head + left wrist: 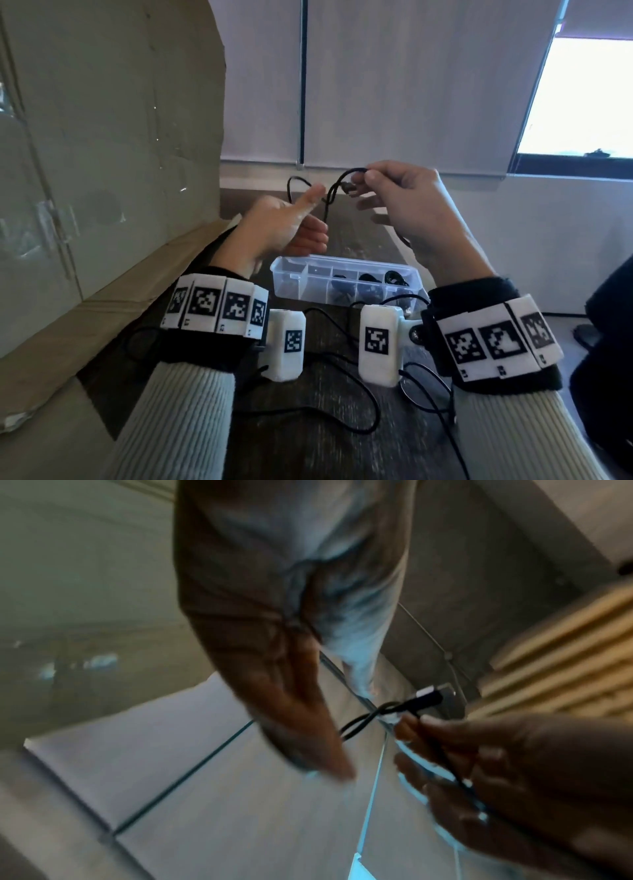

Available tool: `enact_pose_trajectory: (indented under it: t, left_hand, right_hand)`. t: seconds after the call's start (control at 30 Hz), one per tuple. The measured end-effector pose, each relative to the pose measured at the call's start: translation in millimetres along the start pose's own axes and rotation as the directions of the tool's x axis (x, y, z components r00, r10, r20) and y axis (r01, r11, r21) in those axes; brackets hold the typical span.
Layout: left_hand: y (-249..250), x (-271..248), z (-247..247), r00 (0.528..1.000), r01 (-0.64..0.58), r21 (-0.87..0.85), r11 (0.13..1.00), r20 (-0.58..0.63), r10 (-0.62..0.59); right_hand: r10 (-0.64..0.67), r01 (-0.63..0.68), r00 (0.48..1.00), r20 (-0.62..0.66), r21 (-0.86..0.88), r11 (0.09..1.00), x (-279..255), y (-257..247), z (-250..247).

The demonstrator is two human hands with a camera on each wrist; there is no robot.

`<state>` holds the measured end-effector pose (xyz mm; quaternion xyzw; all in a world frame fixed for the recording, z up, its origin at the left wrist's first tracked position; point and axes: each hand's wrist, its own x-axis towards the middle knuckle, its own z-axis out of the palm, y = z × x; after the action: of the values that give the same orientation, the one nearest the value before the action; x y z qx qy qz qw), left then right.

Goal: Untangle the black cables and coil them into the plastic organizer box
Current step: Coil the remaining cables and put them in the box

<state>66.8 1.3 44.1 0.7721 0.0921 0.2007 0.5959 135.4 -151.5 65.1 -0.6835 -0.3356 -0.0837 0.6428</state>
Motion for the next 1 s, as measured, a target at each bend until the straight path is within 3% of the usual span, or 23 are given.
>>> enact_pose_trajectory:
  t: [0.07, 0.13, 0.33, 0.5, 0.57, 0.63, 0.7, 0.83, 0.9, 1.0]
  left_hand:
    - [1.8, -2.6, 3.1, 0.976, 0.11, -0.135, 0.985, 0.202, -0.082]
    - [4.0, -2.6, 8.4, 0.966, 0.134, -0.292, 0.947, 0.254, -0.058]
    - [4.2, 3.7, 3.6, 0.997, 0.019, -0.531, 0.847, 0.073, 0.024]
    - [4.7, 1.7, 7.1, 0.997, -0.004, -0.552, 0.834, 0.064, 0.047]
    - [3.9, 1.2, 5.3, 0.992, 0.009, -0.503, 0.864, 0.11, 0.053]
    - [-1.6, 3.7, 1.9, 0.994, -0.002, -0.321, 0.947, 0.104, 0.037]
    - [-9.7, 8.1, -1.0, 1.0, -0.026, -0.071, 0.997, 0.015, 0.027]
    - [-32.0, 19.2, -16.0, 0.968, -0.044, 0.299, 0.953, -0.224, 0.114]
    - [-42.7, 21.1, -32.8, 0.934, -0.007, 0.331, 0.944, -0.335, 0.124]
    - [-48.6, 21.2, -59.4, 0.926, -0.021, 0.176, 0.984, -0.369, 0.085]
  right_hand:
    - [0.004, -0.005, 0.999, 0.037, 0.022, 1.0, -2.4, -1.2, 3.8]
    - [0.008, -0.009, 0.998, 0.069, 0.015, 1.0, -4.4, -3.0, 5.2]
    - [0.07, -0.047, 0.986, 0.15, -0.153, 0.987, -6.8, -4.2, -6.4]
    - [0.097, -0.074, 0.99, 0.104, -0.204, 0.976, -4.1, -0.9, -4.6]
    - [0.09, -0.088, 0.996, 0.01, -0.147, 0.985, -2.1, -1.9, -4.8]
    - [0.089, -0.094, 0.99, -0.114, -0.039, 0.995, 2.4, -3.1, -10.4]
    - [0.123, -0.105, 0.966, -0.228, 0.09, 0.99, 7.2, -6.2, -20.0]
    - [0.173, -0.082, 0.861, -0.478, 0.206, 0.975, 6.4, -15.3, -54.2]
    - [0.16, -0.091, 0.826, -0.54, 0.154, 0.984, 0.0, -18.9, -80.7]
    - [0.206, -0.268, 0.849, -0.486, -0.061, 0.962, -8.5, -14.8, -114.1]
